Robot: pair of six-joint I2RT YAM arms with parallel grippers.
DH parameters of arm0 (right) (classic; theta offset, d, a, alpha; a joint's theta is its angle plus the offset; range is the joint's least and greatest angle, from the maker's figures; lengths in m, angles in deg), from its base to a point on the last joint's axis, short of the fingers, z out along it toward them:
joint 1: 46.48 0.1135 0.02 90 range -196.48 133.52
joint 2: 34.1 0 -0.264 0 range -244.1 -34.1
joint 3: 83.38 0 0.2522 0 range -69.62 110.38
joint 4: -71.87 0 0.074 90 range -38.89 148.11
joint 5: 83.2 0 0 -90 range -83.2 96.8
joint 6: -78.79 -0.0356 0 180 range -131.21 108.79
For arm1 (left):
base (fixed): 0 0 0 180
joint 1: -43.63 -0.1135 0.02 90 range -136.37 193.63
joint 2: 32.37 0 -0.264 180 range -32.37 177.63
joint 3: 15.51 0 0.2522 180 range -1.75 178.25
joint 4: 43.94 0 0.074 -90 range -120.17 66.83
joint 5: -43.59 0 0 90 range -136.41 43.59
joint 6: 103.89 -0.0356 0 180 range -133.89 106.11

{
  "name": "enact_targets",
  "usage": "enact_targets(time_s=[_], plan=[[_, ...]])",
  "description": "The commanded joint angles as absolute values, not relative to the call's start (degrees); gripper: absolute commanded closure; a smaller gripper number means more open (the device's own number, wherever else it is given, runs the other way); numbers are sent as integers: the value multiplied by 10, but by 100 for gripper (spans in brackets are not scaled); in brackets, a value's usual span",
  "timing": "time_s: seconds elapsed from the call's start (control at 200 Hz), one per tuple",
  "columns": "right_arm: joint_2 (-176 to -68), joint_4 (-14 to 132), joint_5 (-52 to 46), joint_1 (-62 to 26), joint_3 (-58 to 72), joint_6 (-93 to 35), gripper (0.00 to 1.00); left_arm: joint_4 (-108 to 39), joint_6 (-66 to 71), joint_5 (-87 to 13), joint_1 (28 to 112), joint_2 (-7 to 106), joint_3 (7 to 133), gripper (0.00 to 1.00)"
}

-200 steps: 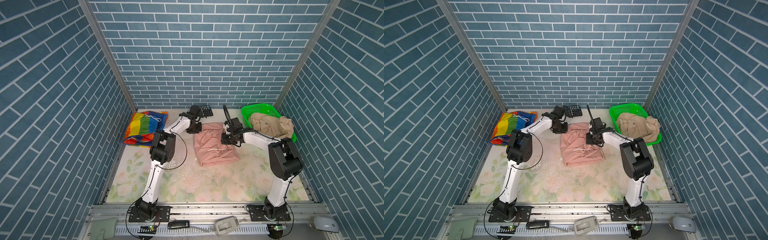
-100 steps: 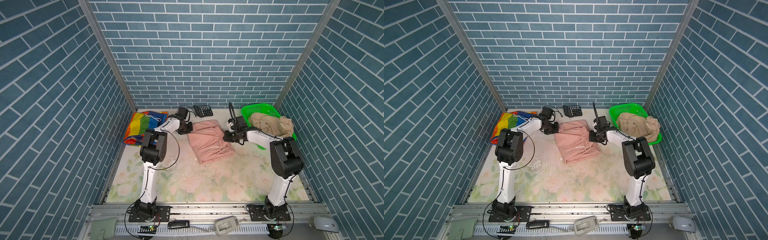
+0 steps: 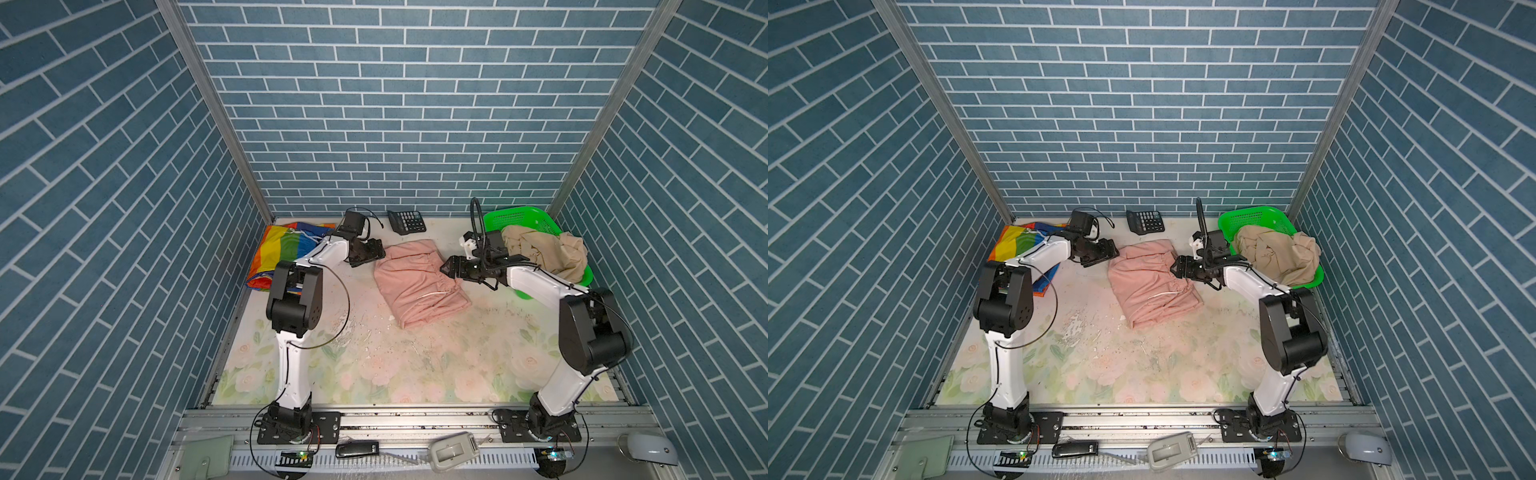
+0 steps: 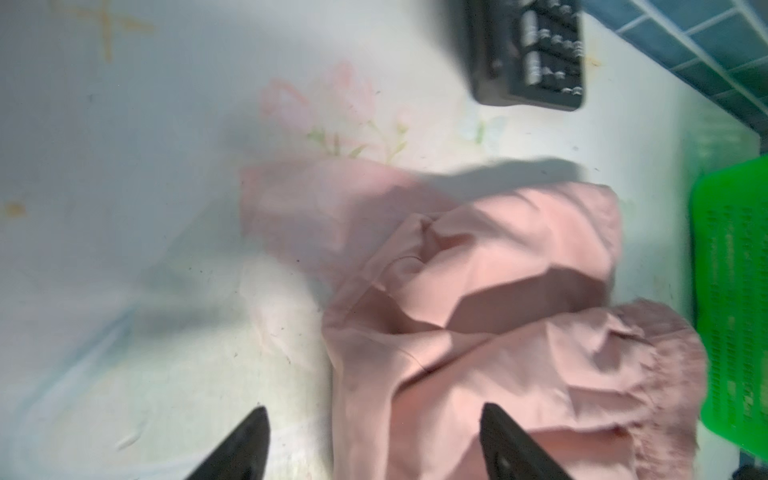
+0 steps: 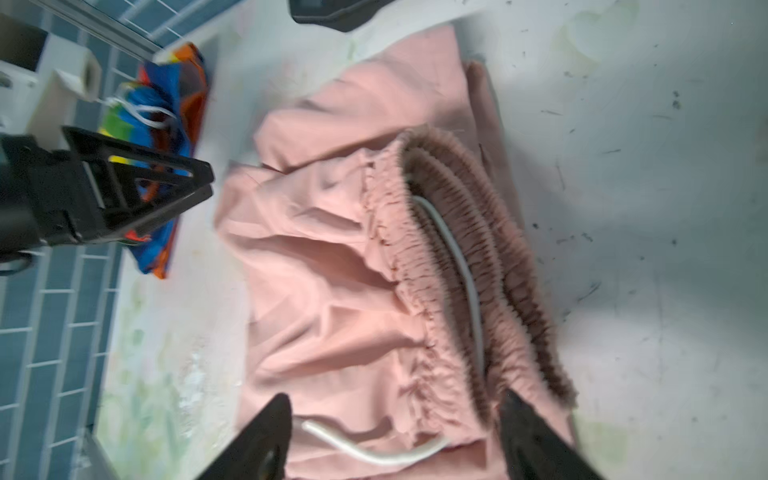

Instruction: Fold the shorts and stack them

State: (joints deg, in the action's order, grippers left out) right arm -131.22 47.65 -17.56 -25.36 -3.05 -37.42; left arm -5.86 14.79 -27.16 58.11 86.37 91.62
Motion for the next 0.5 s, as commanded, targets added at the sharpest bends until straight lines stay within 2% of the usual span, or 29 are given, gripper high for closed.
enact_targets(time_s=[0.0,0.075,0.155,0.29,0.495], plan=[[-1289,556,-227,-232,-64,-435,8,-155,242,-200,583,797,865,0],[-1297,618,-242,-212,-89,-468,2,-251,324,-142,590,790,819,0],[-1327,660,-263,-199,-97,-483,1,-307,369,-129,611,793,789,0],[-1367,710,-278,-205,-115,-495,1,-312,372,-142,639,817,780,1],[-1395,731,-301,-225,-151,-493,1,-329,372,-148,631,869,758,0]])
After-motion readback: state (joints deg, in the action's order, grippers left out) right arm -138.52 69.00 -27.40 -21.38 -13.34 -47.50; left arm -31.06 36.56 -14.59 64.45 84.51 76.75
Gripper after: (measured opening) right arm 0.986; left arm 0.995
